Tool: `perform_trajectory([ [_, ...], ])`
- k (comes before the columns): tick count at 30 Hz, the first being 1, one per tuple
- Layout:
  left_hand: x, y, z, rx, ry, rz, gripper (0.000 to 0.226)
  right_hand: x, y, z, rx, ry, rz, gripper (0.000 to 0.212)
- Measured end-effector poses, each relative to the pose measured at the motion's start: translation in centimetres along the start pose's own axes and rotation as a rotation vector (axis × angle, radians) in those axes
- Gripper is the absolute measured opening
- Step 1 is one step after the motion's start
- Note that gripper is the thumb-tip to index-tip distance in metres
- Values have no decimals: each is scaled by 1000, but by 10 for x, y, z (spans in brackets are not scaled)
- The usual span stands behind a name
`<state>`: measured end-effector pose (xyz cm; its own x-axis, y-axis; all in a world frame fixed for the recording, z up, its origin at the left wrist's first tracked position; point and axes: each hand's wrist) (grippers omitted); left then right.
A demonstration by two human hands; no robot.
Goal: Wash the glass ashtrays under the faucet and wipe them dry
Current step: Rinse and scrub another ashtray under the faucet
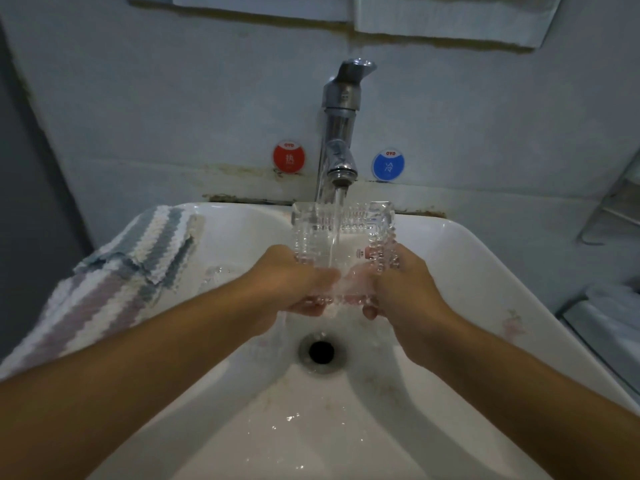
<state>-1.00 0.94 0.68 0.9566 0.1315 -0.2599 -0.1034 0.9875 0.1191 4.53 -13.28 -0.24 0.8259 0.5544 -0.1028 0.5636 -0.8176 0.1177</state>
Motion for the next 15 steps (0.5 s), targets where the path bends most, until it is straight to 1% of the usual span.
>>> perform_trajectory([
  [2,0,1,0,-59,-4,39,31,-3,-1,-3,-9,26,-48,28],
  [3,1,1,1,-84,-12,64,30,-4,-1,-4,0,37,-79,28],
  [6,0,1,5,-62,-57,170,15,-7,0,-8,17,18,-223,23],
  [7,0,1,5,-58,-64,209,16,-7,-1,-8,6,5,-250,21],
  [8,0,0,5,-66,-69,238,17,-8,-2,-7,-11,-3,-255,20],
  [11,-3,-4,7,-62,-71,290,9,-7,-7,-1,-38,-4,-214,18],
  [13,-4,-4,7,-21,-57,313,19,-4,-6,0,11,-31,-203,20],
  [15,-1,-1,7,-23,-56,329,27,-2,-3,-2,60,-45,-275,17],
])
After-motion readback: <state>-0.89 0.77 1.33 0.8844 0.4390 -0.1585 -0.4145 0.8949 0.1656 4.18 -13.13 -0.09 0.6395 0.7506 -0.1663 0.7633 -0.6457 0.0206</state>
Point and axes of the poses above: each hand's wrist, its own x-axis towards the middle knuckle, its own y-axis out of the back of the hand, z = x × y, and after that the axes turned 14 degrees about -z, right-handed
